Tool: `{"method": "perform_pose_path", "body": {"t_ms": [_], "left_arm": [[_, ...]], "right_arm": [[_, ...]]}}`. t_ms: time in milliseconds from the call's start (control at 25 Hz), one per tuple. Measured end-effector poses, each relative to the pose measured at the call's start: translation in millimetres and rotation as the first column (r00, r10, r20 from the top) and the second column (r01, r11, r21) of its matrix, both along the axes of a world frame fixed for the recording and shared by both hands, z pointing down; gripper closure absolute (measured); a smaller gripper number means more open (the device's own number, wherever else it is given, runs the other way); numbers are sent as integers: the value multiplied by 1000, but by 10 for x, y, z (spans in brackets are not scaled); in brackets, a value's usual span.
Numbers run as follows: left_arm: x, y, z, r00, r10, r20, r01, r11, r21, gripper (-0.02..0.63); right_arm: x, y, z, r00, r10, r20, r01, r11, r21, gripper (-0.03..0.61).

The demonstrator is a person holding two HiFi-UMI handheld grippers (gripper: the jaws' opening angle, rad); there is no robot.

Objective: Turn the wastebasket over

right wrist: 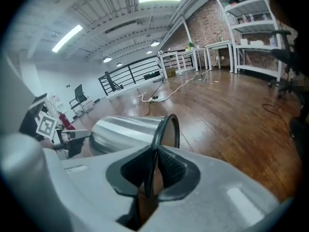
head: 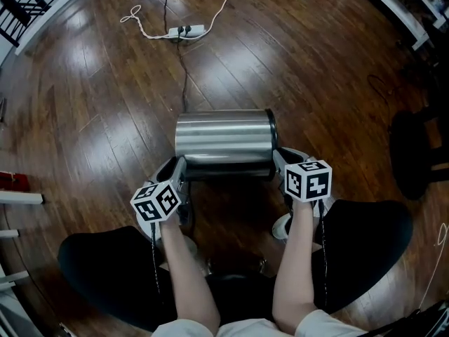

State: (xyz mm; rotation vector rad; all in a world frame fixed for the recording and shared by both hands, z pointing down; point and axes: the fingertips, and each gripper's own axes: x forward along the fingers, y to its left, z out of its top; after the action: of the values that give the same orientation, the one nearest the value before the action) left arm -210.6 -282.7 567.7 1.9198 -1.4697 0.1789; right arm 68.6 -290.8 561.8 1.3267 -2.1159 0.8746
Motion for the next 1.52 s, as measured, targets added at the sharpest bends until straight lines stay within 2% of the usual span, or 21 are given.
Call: {"method": "perform_pose_path", "body": {"t_ms": [80,160,360,480,600,720,800,880,920,960,1040,1120,1160,1200,1240,1320,1360,1440,1480,1520], "left_arm": [[100,-14,-134,999,40,11,-40,999,21,520],[252,-48,-296,994,96,59,-99,994,45,528],[689,-52,-692,961,217,174,-235,968,91,546],[823,-56,-915,942,252,224,-283,951,122,551],[929,-42,-1085,915,290,280,-338,931,140,557],[1112,17,-1206,878,347,329,-411,899,148,561],[1218,44,-1281,856,372,359,-449,879,158,565],[1328,68,-1290,817,404,412,-497,855,147,568],[1414,99,-1245,782,437,444,-538,834,126,568],[1537,159,-1166,737,486,470,-590,802,95,569],[1866,375,-950,622,601,502,-703,711,20,568],[2125,615,-763,498,684,533,-785,617,-57,569],[2159,673,-711,461,700,546,-803,591,-80,568],[2131,691,-680,448,709,544,-809,581,-91,568],[2067,702,-649,447,723,526,-812,575,-100,568],[1976,746,-570,440,755,486,-821,557,-122,571],[1989,756,-533,432,753,497,-823,554,-123,574],[2056,749,-478,408,728,552,-824,553,-121,568],[2063,738,-471,410,717,564,-822,559,-112,568],[2053,724,-476,431,705,563,-815,572,-92,565]], "right_arm": [[104,-32,-6,999,4,-52,-5,1000,-2,551],[240,-47,2,997,26,-69,-27,1000,-12,551],[613,-4,73,984,162,-68,-163,987,-5,558],[659,23,157,982,186,-46,-187,982,-12,561],[635,60,324,979,202,24,-201,978,-53,561],[636,105,490,973,227,30,-224,972,-76,563],[540,163,724,975,219,30,-214,968,-131,566],[234,338,1101,983,172,61,-154,960,-233,586],[10,451,1291,981,158,111,-122,952,-281,592],[-213,562,1459,967,177,183,-111,940,-322,589],[-458,778,1720,904,312,291,-179,897,-404,589],[-331,940,1867,855,450,260,-304,838,-453,589],[-176,959,1904,846,489,215,-360,820,-446,589],[-5,928,1908,848,502,172,-400,817,-415,589],[152,854,1857,858,495,139,-421,831,-364,589],[346,622,1629,878,459,136,-418,874,-247,589],[372,499,1488,886,435,162,-404,894,-193,589],[311,298,1171,907,361,218,-351,932,-86,589],[253,230,1015,918,319,236,-320,947,-35,589],[205,188,866,928,282,245,-294,956,12,590]]}}
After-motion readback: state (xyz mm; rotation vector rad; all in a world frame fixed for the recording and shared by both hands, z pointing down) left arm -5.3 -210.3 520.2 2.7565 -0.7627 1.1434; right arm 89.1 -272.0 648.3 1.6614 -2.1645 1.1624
